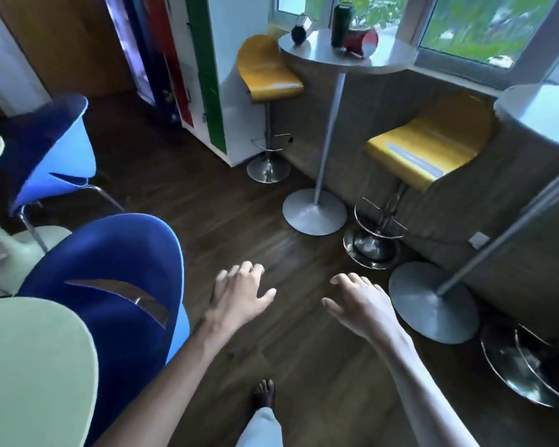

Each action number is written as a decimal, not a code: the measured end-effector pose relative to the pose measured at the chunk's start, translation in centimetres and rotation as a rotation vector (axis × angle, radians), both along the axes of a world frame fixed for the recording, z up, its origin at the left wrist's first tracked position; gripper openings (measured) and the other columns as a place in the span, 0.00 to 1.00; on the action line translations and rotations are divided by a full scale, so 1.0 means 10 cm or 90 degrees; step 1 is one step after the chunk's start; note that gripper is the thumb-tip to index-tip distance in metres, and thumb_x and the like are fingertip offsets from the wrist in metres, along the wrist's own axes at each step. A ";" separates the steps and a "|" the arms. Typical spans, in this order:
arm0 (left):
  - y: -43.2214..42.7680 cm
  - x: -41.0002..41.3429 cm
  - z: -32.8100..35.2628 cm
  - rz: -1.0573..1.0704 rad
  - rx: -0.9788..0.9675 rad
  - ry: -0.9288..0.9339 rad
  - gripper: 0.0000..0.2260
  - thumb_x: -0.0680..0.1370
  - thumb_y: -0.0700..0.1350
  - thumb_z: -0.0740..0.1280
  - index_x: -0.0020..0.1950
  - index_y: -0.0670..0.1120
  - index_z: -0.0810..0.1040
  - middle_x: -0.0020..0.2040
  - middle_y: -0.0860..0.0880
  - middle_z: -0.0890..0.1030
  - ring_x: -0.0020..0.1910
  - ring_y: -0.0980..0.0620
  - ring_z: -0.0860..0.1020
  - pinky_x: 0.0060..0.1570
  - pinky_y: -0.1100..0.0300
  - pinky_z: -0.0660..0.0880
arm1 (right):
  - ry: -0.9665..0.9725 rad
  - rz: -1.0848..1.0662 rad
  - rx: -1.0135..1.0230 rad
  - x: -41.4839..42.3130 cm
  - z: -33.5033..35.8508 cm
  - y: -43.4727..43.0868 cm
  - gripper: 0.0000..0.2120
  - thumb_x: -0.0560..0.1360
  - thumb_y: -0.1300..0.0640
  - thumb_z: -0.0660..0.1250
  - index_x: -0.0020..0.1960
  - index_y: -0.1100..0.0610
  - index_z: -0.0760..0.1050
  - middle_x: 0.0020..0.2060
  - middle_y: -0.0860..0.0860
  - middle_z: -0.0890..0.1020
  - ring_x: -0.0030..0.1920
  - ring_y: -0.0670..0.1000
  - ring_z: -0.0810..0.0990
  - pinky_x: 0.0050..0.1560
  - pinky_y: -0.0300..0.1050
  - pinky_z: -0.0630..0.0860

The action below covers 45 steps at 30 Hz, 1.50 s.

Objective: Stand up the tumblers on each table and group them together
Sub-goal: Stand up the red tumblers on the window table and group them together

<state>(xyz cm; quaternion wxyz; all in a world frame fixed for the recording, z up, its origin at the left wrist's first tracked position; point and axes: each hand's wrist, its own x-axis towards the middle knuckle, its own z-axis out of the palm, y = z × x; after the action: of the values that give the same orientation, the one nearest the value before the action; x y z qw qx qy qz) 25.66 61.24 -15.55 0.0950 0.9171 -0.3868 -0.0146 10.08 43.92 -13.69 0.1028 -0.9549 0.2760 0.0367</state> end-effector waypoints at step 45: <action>-6.66 5.20 1.67 -0.266 -0.344 -0.167 0.20 0.72 0.55 0.71 0.59 0.47 0.76 0.55 0.47 0.80 0.53 0.47 0.79 0.51 0.50 0.77 | -0.343 -0.077 -0.086 4.80 1.53 -6.52 0.20 0.74 0.44 0.66 0.63 0.48 0.71 0.59 0.49 0.78 0.56 0.51 0.79 0.55 0.53 0.78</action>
<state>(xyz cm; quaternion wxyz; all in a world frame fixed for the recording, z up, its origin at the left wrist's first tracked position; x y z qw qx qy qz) 77.63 -5.37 1.12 0.2782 0.7544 -0.5645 0.1868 58.10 -21.31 1.64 0.1102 -0.9167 0.2973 -0.2430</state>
